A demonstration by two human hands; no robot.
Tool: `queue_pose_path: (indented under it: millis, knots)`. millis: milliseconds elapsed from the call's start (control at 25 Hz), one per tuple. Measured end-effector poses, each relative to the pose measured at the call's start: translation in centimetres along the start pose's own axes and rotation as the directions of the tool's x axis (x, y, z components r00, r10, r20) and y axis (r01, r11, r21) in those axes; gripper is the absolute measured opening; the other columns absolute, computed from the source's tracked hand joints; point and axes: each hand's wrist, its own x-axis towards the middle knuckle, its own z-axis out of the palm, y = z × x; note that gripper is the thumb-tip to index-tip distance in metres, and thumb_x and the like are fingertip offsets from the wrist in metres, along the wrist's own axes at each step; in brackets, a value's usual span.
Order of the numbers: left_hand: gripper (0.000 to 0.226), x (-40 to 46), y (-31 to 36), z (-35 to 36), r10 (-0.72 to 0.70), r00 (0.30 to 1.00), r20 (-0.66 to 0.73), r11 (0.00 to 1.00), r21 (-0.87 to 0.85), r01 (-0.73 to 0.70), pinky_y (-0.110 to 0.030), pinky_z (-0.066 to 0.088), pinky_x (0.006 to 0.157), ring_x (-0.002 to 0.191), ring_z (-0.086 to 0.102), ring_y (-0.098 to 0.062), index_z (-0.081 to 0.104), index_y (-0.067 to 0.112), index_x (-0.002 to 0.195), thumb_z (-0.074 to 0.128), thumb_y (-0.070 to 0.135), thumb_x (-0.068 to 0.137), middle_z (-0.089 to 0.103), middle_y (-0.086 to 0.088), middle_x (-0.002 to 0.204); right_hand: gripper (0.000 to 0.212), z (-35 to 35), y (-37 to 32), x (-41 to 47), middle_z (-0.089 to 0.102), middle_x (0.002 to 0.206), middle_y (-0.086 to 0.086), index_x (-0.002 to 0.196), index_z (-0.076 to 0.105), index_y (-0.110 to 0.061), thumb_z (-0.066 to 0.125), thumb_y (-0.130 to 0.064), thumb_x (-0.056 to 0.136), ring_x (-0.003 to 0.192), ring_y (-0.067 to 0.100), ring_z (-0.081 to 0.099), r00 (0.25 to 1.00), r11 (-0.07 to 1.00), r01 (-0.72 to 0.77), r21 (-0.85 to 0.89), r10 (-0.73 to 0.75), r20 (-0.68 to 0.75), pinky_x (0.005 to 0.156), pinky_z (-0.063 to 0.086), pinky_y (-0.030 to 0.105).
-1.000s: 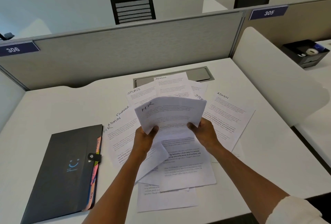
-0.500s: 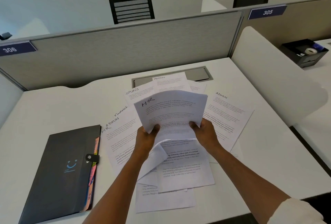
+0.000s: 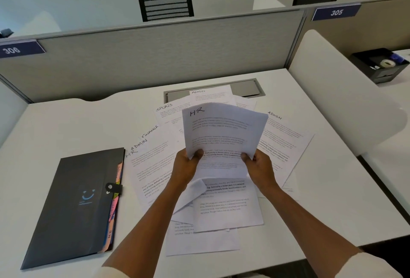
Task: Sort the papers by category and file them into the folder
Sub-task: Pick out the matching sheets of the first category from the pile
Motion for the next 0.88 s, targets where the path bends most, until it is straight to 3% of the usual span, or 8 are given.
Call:
queue_pose_path:
  millis: [120,280,440,520,640,720,880]
  knots:
    - [0.019,-0.1,-0.5,-1.5,-0.020,0.999,-0.038,1.000,-0.004,0.020,-0.034,0.061,0.075,0.091,0.071,-0.019,0.063,0.021,0.112,0.060,0.030,0.095,0.072,0.002,0.104,0.014,0.2,-0.2,0.1,0.072,0.101,-0.003,0.104,0.068,-0.013,0.061,-0.021,0.095,0.093,0.013,0.068,1.000,0.999,-0.024,-0.036,0.024,-0.002,0.077,0.056,0.024]
    - [0.014,-0.5,-1.3,-4.6,-0.059,0.995,-0.079,0.998,0.000,0.059,-0.019,0.056,0.064,0.080,0.070,-0.008,0.063,0.019,0.105,0.064,0.026,0.093,0.071,0.008,0.094,0.009,1.3,-0.7,0.1,0.074,0.086,0.001,0.094,0.069,-0.014,0.061,-0.016,0.094,0.074,0.017,0.068,0.994,0.995,-0.096,-0.004,0.096,0.053,0.063,0.055,0.028]
    - [0.018,-1.2,-3.5,-9.0,-0.140,0.981,-0.131,0.990,-0.017,0.139,-0.037,0.058,0.079,0.086,0.069,-0.017,0.061,0.016,0.108,0.065,0.024,0.092,0.070,0.000,0.098,0.014,4.1,-1.1,-0.1,0.074,0.078,0.004,0.094,0.071,-0.013,0.057,-0.009,0.093,0.062,0.015,0.066,0.977,0.984,-0.176,-0.007,0.175,0.122,0.058,0.052,0.030]
    - [0.021,-1.7,-4.9,-11.2,-0.211,0.963,-0.167,0.977,-0.043,0.207,-0.044,0.058,0.084,0.091,0.069,-0.025,0.060,0.014,0.111,0.065,0.022,0.092,0.070,-0.004,0.102,0.015,5.6,-0.9,-0.1,0.074,0.081,0.005,0.093,0.070,-0.015,0.057,-0.009,0.093,0.065,0.017,0.066,0.955,0.972,-0.230,-0.054,0.236,0.179,0.061,0.053,0.032]
    - [0.023,-2.7,-6.2,-14.6,-0.281,0.937,-0.206,0.956,-0.143,0.255,-0.036,0.057,0.074,0.089,0.069,-0.022,0.058,0.014,0.116,0.064,0.016,0.093,0.070,0.000,0.100,0.010,8.0,-1.0,0.0,0.073,0.087,0.002,0.092,0.069,-0.016,0.062,-0.010,0.089,0.073,0.017,0.069,0.913,0.939,-0.261,-0.223,0.316,0.259,0.063,0.053,0.026]
    - [0.024,-3.1,-7.0,-16.9,-0.308,0.921,-0.240,0.946,-0.180,0.270,-0.031,0.055,0.069,0.085,0.069,-0.019,0.059,0.012,0.117,0.063,0.011,0.093,0.070,-0.004,0.102,0.010,9.7,-1.3,0.4,0.069,0.090,-0.001,0.095,0.069,-0.017,0.065,-0.012,0.087,0.082,0.016,0.067,0.911,0.910,-0.244,-0.335,0.333,0.242,0.064,0.051,0.023]
    - [0.017,-3.5,-8.4,-20.9,-0.379,0.886,-0.267,0.919,-0.217,0.328,-0.032,0.055,0.065,0.080,0.070,-0.023,0.062,0.011,0.109,0.063,0.010,0.093,0.071,-0.008,0.098,0.019,13.6,-0.9,0.4,0.065,0.105,0.004,0.104,0.065,-0.012,0.065,-0.015,0.085,0.102,0.023,0.062,0.936,0.823,-0.191,-0.534,0.317,0.154,0.081,0.049,0.029]
